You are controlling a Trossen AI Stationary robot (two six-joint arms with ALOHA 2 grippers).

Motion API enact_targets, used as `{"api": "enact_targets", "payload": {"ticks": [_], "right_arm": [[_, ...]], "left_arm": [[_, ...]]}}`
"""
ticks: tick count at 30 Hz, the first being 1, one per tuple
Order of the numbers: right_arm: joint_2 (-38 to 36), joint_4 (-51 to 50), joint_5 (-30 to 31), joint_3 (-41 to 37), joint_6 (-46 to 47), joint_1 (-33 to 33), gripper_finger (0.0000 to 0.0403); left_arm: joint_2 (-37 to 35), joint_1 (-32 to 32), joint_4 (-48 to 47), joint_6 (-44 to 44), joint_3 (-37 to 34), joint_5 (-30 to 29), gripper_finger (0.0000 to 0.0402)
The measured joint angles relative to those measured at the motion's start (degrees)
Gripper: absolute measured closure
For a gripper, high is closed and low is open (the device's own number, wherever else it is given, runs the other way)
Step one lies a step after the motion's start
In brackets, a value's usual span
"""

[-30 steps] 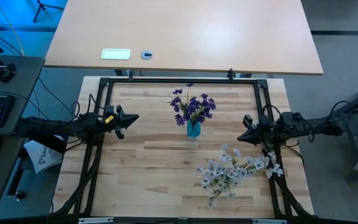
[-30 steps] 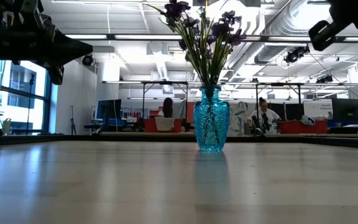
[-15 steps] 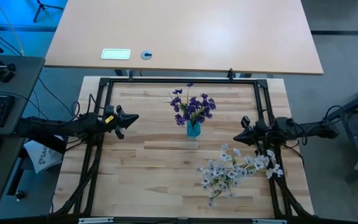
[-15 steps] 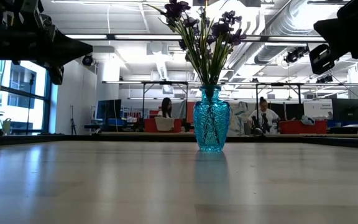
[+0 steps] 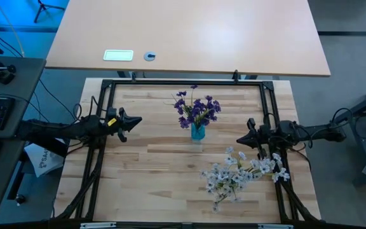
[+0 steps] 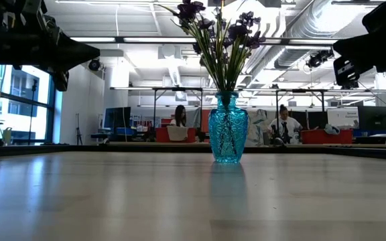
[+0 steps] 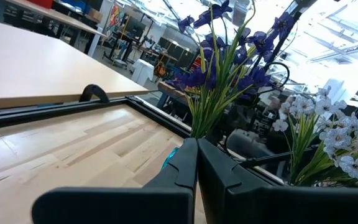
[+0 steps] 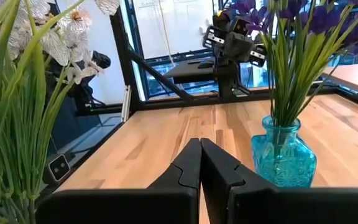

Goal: Sort flowers into vase by color
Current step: Return to Home Position

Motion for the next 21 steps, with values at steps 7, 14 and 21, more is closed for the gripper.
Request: {"api": "enact_targets", "payload": {"ticks": [7, 14, 21], "right_arm": [[-0.04, 0.0, 0.01, 0.0, -0.2, 0.0, 0.0403], [-0.31, 0.01, 0.0, -0.02, -0.23, 0.0, 0.0403], [-0.31, 0.02, 0.0, -0.02, -0.24, 0.0, 0.0402]], "left_arm": [[0.0, 0.0, 0.0, 0.0, 0.02, 0.0, 0.0402], [-1.54, -0.17, -0.14, 0.0, 0.02, 0.02, 0.0402], [-8.9, -0.17, -0.56, 0.0, 0.04, 0.02, 0.0402]]}}
